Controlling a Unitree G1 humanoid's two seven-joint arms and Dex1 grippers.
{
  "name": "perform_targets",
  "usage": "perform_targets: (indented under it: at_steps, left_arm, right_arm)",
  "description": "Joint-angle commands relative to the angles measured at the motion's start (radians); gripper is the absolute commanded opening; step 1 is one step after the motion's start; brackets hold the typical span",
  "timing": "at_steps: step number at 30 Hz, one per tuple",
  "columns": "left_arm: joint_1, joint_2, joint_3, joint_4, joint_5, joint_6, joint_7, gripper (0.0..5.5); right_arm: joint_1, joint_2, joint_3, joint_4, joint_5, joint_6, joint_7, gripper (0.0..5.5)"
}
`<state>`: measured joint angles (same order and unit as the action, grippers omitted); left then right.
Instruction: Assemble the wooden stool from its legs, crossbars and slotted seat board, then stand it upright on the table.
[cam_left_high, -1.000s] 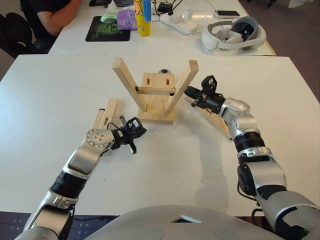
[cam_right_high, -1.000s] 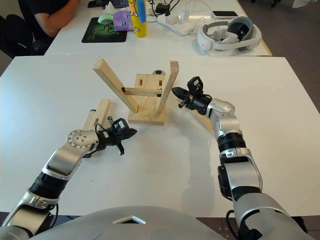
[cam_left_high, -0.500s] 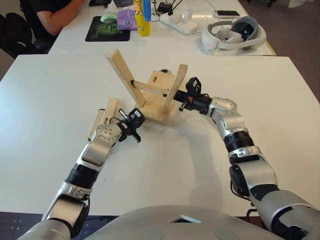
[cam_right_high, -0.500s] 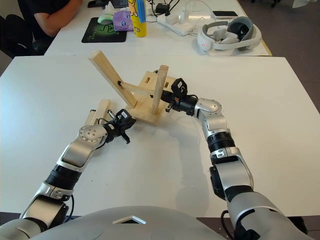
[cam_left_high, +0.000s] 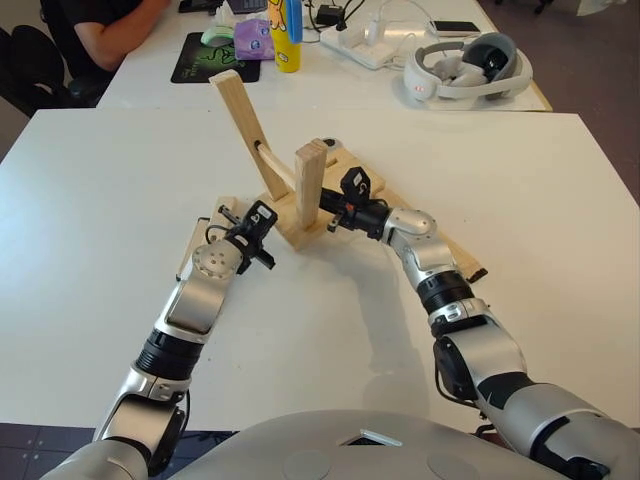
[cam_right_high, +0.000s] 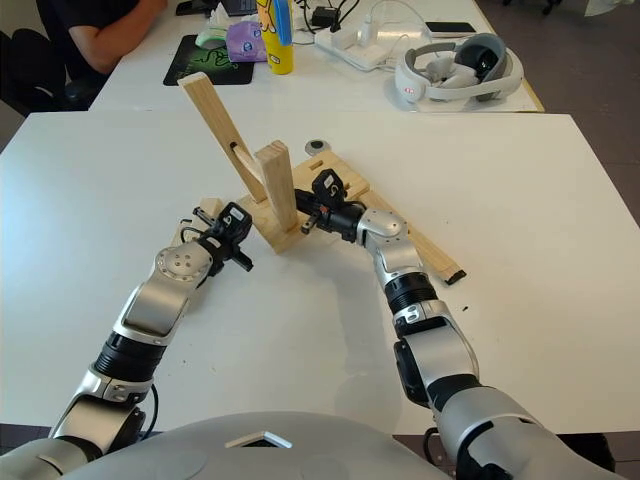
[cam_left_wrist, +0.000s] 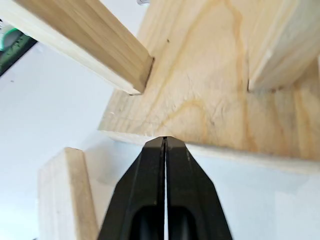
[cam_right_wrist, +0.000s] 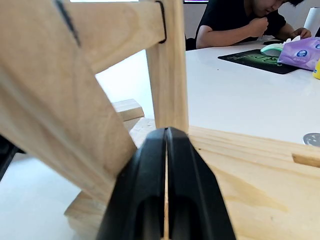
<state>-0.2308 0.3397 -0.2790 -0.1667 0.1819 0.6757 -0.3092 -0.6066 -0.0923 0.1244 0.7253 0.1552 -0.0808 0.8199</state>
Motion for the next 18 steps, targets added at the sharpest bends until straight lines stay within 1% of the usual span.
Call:
perform_targets:
  at_steps: [1,4,6,8,13,16,18]
  left_arm:
    - [-0.101,0.078,0.199,-0.135,0.048,0.004,0.085,0.02]
    - [-0.280,0.166,0.369,-0.153,0.056,-0.039,0.143,0.02]
    - [-0.363,0.187,0.432,-0.162,0.049,-0.061,0.172,0.02]
    - [-0.383,0.174,0.443,-0.176,0.040,-0.072,0.182,0.02]
    - [-0.298,0.085,0.420,-0.176,0.010,-0.068,0.195,0.02]
    - [-0.265,0.068,0.416,-0.179,0.011,-0.068,0.199,0.02]
    - [-0.253,0.062,0.416,-0.177,0.012,-0.074,0.200,0.02]
  right_arm:
    - [-0.020,0.034,0.009,0.009,-0.028,-0.007,-0.042,0.00]
    - [-0.008,0.048,0.011,-0.011,-0.040,-0.002,-0.069,0.00]
    - [-0.007,0.062,0.018,-0.027,-0.045,0.008,-0.081,0.00]
    - [-0.016,0.081,0.026,-0.052,-0.040,0.027,-0.084,0.00]
    - [-0.060,0.144,0.071,-0.079,-0.048,0.071,-0.081,0.00]
    - [-0.072,0.174,0.095,-0.107,-0.051,0.112,-0.089,0.00]
    - [-0.083,0.184,0.104,-0.118,-0.071,0.138,-0.134,0.00]
